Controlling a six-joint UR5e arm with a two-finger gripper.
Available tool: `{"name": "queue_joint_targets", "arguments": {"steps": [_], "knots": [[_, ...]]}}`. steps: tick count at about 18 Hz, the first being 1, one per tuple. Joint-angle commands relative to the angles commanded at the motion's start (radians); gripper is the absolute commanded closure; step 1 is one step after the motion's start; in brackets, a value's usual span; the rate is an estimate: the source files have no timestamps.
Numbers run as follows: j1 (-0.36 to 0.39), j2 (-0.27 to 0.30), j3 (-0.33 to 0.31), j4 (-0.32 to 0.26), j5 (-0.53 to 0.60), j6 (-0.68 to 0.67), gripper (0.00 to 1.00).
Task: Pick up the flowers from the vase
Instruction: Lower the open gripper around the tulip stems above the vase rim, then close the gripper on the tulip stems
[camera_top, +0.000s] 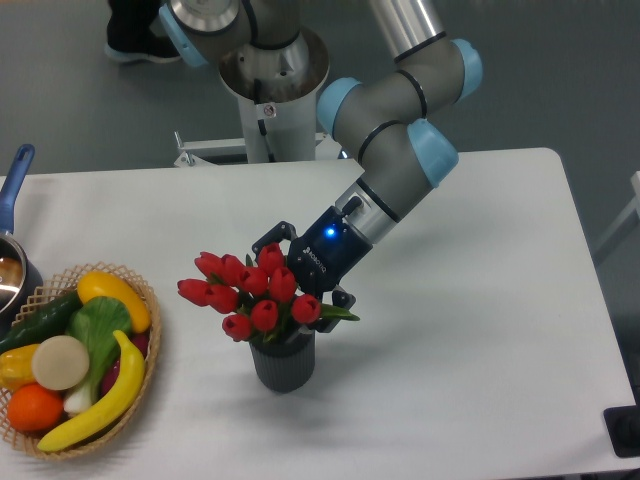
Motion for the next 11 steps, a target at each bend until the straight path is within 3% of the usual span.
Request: {"name": "queue_joint_targets", "arguments": {"steps": [4, 11], "knots": [[0.003, 0.002, -0.003, 0.000, -0.002, 0.000, 0.38], [0.015, 0.005, -0.005, 0.000, -0.041, -0.003, 0.49]]}}
